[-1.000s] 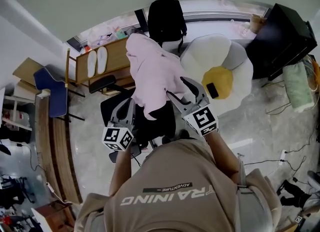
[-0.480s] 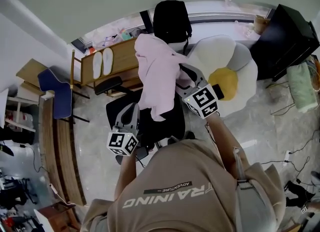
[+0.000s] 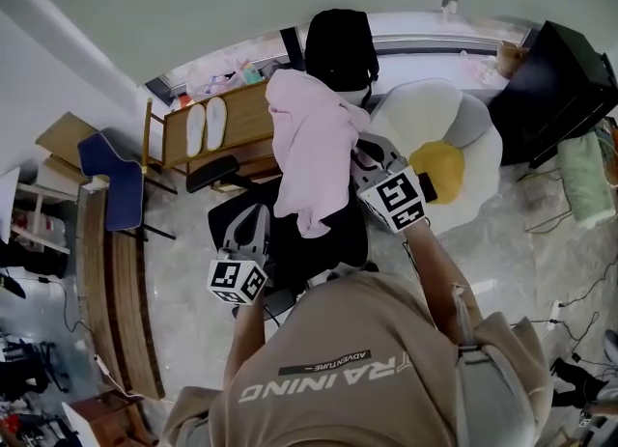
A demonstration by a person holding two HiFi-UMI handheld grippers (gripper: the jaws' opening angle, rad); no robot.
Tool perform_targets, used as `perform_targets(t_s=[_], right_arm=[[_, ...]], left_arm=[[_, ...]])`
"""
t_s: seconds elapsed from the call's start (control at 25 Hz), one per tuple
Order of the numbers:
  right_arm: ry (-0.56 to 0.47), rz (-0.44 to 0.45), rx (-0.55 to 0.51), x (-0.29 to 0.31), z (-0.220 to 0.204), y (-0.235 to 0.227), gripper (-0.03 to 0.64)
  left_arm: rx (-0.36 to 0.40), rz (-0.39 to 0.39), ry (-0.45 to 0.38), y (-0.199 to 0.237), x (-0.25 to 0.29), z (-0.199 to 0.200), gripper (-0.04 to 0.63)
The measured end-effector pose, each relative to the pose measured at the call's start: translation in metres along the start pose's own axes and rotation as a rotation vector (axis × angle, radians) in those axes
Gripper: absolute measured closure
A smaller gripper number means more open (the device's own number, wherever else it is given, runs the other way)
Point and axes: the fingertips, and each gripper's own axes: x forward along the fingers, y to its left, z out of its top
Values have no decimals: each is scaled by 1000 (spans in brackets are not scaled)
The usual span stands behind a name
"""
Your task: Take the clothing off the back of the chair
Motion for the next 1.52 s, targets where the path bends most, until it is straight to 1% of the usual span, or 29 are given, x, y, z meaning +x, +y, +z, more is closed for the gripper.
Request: perform_targets(t_s=[0.08,0.2,0.4,0.52,0.64,0.92,1.16,1.36,1.52], right_arm=[[-21,-38,23,-2,2,-5,538],[-38,-94,-4,-8,7,-11,540],[-41,-98,27,-10,7,-12,540],[-35,-109,18,-17,9,-10,540],[-39,-132,14,-27,12,-9,540],[-19,-166,18,-46,12,9,540],[-20,-220,21,-79,11,30,540],[-16,-213,25,-108,8,49,540],[-13,-187,28,-132,-1,68,540]], left_arm=[[-2,-6,0,0,3,1,581],[-3,-19,9,-2,7,0,581],[-8,-29,15,3,9,-3,581],[-12,-38,11,6,11,-1,581],[-22,-66,10,3,15,-1,581],[-28,-181,17,-19,14,-10,581],[-63,-235,18,-36,0,-24,581],[-94,-270,26,-67,-16,-36,581],[-77,-292,30,-97,-35,-43,581]])
